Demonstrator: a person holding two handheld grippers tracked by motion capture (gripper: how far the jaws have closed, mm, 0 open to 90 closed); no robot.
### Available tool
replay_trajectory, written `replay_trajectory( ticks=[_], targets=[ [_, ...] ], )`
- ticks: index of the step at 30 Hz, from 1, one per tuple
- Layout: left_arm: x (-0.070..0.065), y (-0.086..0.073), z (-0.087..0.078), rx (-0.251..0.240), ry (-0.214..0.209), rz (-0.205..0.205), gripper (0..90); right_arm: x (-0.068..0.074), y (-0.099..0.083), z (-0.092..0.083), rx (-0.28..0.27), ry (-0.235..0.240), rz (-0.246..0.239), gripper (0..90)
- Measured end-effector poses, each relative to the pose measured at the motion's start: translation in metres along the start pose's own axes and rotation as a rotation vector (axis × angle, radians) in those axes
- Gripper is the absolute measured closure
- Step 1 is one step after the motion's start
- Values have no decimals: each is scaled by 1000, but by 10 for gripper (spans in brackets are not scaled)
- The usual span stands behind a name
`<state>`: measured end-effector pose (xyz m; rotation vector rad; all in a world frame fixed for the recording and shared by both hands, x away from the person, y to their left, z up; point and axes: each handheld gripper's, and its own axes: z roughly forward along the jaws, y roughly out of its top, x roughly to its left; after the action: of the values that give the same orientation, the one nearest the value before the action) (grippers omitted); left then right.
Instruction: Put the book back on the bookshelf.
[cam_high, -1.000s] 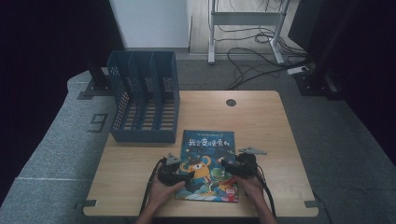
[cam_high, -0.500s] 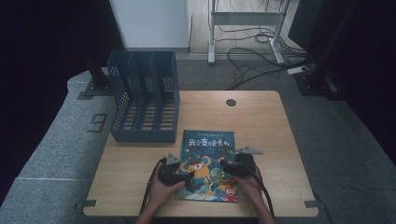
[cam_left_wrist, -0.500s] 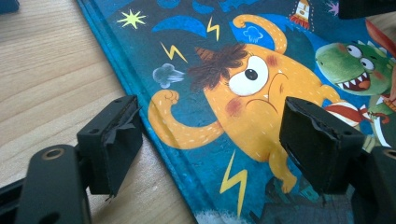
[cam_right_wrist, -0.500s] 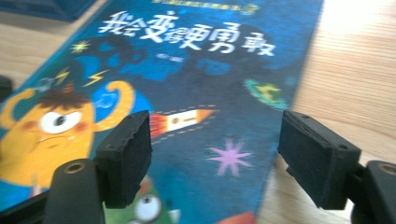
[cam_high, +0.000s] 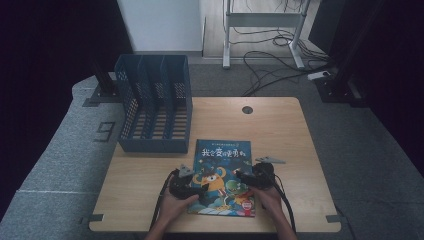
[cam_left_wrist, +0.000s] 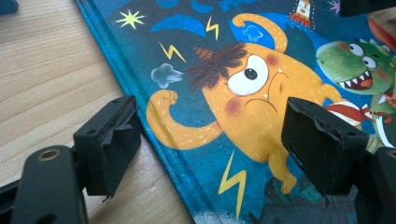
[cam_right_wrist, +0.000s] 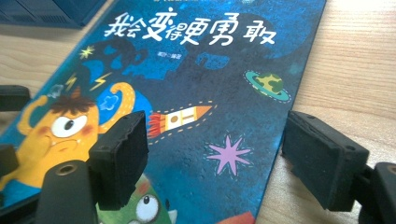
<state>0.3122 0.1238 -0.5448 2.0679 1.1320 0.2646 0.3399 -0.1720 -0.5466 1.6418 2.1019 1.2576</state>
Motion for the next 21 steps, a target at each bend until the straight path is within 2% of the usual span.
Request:
replay_trajectory(
  ticks=[2,4,5,7,15,17,21],
  targets=[
    [-1,0,0,-1,1,3,189,-1,1,-2,-3,19,19,216],
    [-1,0,1,3,7,12,182,0,2,-4,-4,27,7,208],
    [-2,0,1,5,9,13,177,-1,3,-7,-7,48,23,205],
    [-2,0,1,4,11,14,175,-2,4,-9,-13,60,36,206],
    [2,0,0,-11,-16,-16,171,-3,9,-19,-49,120,72,207],
    [3,-1,0,-14,-22,-25,168,-4,11,-23,-53,148,80,199],
    [3,-1,0,-15,-23,-31,166,-6,12,-25,-46,176,101,201]
  ],
)
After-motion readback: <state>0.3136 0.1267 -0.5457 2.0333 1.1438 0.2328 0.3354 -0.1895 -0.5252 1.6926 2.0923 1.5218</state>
